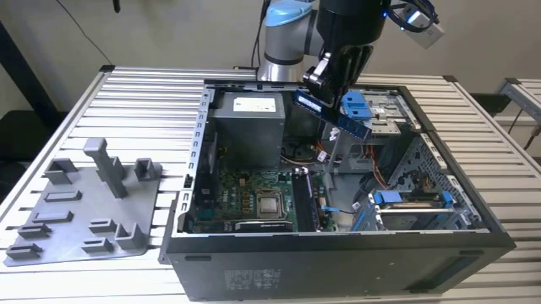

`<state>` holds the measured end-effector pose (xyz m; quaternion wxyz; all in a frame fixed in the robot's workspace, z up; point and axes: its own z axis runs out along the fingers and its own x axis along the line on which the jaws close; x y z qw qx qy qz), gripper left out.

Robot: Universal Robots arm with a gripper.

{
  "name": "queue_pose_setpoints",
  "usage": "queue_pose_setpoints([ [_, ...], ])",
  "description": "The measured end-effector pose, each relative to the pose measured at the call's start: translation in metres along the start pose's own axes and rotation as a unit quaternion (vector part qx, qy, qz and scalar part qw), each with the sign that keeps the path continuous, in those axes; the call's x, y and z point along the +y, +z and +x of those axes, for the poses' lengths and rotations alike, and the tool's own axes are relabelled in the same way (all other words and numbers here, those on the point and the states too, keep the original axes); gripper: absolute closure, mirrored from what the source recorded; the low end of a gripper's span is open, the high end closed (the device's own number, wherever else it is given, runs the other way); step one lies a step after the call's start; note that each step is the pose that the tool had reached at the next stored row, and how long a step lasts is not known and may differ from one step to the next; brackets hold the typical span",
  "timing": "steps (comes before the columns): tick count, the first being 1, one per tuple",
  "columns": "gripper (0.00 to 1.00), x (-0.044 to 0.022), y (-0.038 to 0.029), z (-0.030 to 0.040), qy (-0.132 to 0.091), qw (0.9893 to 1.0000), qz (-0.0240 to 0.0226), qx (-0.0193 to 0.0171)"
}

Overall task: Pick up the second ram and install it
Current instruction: 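Insert the second ram into the second slot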

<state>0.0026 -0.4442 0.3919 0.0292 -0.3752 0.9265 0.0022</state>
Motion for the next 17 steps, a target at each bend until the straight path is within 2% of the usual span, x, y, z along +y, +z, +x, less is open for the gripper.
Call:
queue_pose_setpoints([
  [10,0.86,-0.0003,0.0004,0.0003,0.041,0.9992,0.0021,0.0010],
  [17,0.86,-0.0003,0.0009,0.0003,0.079,0.9969,0.0042,0.0016],
])
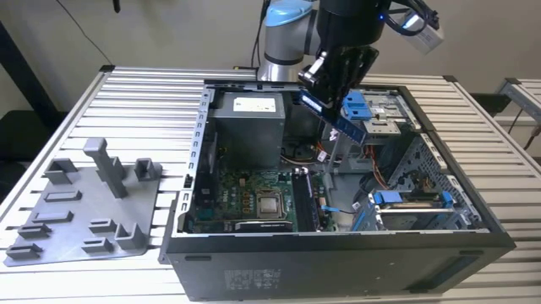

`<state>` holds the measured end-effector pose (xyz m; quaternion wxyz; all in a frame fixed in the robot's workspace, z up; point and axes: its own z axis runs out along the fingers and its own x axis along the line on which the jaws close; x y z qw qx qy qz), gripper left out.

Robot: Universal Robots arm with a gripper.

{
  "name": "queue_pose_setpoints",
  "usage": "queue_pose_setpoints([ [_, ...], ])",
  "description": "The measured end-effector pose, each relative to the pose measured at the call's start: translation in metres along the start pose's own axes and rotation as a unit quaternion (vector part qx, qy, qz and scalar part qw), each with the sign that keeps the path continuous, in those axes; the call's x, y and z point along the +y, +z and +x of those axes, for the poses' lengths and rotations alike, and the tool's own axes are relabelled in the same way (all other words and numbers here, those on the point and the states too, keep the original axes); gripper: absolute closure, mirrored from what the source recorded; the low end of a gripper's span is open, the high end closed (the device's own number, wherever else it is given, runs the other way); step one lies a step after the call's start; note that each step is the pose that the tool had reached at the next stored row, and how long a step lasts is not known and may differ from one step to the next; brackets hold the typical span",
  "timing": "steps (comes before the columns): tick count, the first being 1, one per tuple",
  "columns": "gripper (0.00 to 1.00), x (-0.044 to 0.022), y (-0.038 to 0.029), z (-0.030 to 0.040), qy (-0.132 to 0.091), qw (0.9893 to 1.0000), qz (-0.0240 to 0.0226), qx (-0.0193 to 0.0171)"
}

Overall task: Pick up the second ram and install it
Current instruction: 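Insert the second ram into the second slot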

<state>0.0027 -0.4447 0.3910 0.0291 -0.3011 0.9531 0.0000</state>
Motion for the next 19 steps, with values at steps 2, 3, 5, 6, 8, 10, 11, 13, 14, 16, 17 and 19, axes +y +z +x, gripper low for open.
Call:
queue_pose_setpoints([
  [2,0.86,0.0000,0.0002,0.0000,0.011,0.9999,0.0006,0.0002],
  [3,0.86,0.0000,0.0004,0.0000,0.017,0.9999,0.0009,0.0003],
  [5,0.86,0.0000,0.0007,0.0001,0.028,0.9996,0.0016,0.0005],
  [6,0.86,0.0000,0.0008,0.0000,0.034,0.9994,0.0019,0.0006],
  [8,0.86,0.0000,0.0011,0.0001,0.045,0.9990,0.0025,0.0008],
  [10,0.86,0.0000,0.0015,0.0001,0.055,0.9985,0.0031,0.0010],
  [11,0.86,0.0000,0.0017,0.0001,0.061,0.9981,0.0033,0.0011],
  [13,0.86,0.0000,0.0021,0.0001,0.071,0.9975,0.0040,0.0013],
  [14,0.86,0.0000,0.0024,0.0002,0.077,0.9970,0.0043,0.0014],
  [16,0.86,0.0000,0.0029,0.0002,0.088,0.9961,0.0050,0.0017],
  [17,0.86,-0.0001,0.0033,0.0002,0.094,0.9955,0.0052,0.0019],
  [19,0.86,-0.0001,0.0040,0.0004,0.106,0.9943,0.0058,0.0023],
])
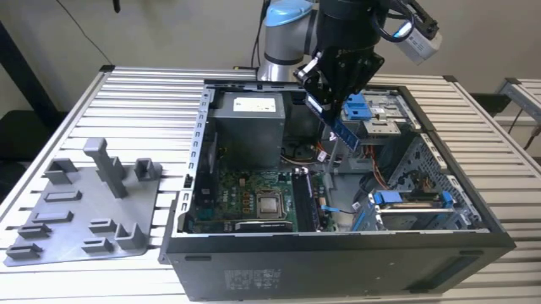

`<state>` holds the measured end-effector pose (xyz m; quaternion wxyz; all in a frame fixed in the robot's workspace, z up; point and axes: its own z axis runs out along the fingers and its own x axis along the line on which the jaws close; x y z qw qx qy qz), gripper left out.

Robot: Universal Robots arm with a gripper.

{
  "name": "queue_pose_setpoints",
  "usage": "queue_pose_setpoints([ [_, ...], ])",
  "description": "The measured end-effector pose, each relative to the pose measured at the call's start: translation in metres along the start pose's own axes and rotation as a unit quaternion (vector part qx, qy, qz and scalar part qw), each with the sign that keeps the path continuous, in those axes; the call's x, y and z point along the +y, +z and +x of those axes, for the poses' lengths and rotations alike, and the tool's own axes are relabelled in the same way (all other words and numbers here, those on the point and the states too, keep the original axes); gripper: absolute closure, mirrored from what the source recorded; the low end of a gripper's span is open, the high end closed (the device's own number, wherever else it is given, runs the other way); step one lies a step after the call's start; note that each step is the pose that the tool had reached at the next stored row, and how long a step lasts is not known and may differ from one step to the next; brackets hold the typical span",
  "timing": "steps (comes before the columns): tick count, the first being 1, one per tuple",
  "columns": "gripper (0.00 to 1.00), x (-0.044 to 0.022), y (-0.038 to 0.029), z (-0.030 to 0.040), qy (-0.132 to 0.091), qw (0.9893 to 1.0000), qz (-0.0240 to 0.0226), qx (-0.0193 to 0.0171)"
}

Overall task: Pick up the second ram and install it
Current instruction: 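Insert the second ram into the second slot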

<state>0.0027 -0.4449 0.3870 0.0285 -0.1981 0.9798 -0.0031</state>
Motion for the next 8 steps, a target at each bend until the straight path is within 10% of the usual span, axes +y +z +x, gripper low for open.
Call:
queue_pose_setpoints([
  [8,0.86,-0.0008,0.0024,0.0005,0.044,0.9990,0.0013,0.0034],
])
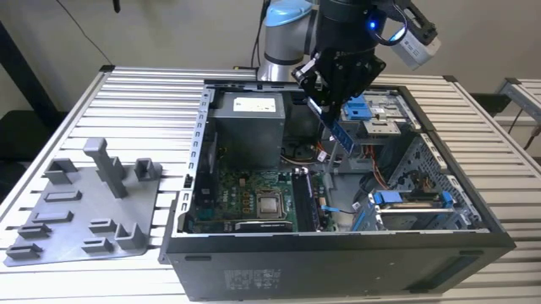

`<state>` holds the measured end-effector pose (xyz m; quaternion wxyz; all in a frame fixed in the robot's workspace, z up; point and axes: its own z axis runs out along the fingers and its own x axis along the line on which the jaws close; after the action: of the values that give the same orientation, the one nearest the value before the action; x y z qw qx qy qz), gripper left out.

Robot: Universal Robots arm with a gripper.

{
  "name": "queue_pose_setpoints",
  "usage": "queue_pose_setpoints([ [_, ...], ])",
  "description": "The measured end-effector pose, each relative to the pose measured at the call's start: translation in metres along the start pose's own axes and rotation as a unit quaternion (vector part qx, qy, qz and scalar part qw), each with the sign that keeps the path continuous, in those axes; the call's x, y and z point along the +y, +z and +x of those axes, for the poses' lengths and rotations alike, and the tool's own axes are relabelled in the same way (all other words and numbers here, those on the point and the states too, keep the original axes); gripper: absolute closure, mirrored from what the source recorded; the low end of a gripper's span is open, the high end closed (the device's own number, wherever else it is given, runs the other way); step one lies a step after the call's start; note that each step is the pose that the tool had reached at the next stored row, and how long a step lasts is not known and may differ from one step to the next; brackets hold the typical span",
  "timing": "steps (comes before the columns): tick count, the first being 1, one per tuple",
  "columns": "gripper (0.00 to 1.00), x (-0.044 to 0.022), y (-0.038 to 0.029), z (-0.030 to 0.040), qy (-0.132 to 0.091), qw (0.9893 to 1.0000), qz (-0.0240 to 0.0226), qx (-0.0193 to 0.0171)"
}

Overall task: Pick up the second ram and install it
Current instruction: 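Insert the second ram into the second slot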

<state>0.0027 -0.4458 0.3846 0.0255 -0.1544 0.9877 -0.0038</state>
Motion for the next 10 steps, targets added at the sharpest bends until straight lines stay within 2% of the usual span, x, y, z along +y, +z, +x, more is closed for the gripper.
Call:
queue_pose_setpoints([
  [10,0.86,0.0000,0.0014,0.0000,0.022,0.9998,0.0009,0.0005],
])
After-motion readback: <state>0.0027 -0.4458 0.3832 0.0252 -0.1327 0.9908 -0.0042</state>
